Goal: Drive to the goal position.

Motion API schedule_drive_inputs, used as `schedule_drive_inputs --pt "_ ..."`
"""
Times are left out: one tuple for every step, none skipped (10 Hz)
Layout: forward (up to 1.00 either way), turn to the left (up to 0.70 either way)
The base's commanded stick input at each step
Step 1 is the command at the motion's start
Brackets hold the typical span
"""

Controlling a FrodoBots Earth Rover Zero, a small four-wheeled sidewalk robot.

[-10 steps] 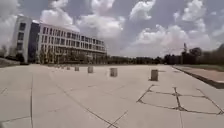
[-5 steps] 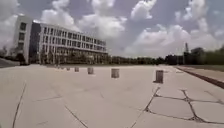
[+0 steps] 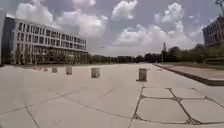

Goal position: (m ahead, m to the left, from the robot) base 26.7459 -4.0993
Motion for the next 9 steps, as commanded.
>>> schedule_drive_inputs --pt "0.7 0.01" --pt "0.7 0.01" --pt "0.7 -0.03" --pt "0.7 -0.26" --pt "0.7 -0.29" --pt "0.7 -0.32" --pt "0.7 -0.33" --pt "0.7 0.01" --pt "0.7 0.01"
